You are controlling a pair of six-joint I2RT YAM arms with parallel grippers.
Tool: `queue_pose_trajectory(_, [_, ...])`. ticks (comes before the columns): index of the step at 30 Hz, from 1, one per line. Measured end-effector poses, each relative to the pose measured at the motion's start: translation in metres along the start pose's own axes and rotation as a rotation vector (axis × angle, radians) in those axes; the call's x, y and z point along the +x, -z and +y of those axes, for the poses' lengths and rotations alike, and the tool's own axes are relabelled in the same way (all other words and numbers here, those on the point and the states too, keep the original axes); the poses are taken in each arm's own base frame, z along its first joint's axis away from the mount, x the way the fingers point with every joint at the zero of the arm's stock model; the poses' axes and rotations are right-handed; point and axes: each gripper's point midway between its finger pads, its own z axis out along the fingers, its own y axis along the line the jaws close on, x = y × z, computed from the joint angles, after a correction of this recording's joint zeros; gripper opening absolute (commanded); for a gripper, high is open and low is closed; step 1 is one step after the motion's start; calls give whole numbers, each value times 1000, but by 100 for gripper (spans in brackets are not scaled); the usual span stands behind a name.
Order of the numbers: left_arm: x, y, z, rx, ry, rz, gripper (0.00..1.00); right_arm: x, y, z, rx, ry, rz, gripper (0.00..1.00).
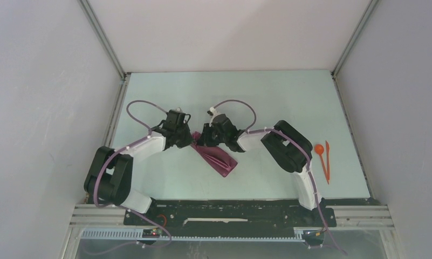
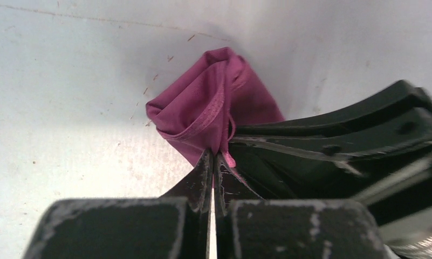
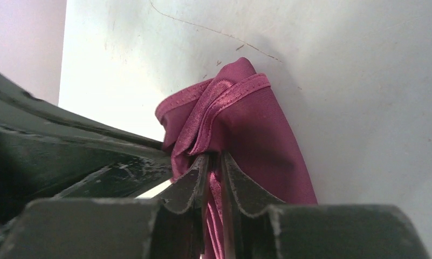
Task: Fold the napkin into a case and place the utensils inside
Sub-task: Pick up the smaller rectangle folded napkin.
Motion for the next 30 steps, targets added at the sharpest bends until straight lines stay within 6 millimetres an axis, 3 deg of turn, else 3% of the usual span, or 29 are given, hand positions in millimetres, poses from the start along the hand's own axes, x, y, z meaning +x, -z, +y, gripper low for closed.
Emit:
queue_pose_trajectory(6, [-9,13,-9,38,-1,-39,0,2,-4,3,31,21,-13,23])
queue_pose_trajectory(12, [2,0,-4,33,31,27,0,2,-7,9,-14,53,10,31])
queue_pose_trajectory(21, [-4,0,4,16,62,22,0,-12,-18,12,-201,9,67,45])
queue_pose_trajectory(25, [4,-1,8,1,66,53,1,-15,-22,17,-209,-29,62,46])
queue_pose_trajectory(30, [6,-1,12,-11,72,67,0,-15,-27,19,-175,-40,55,40])
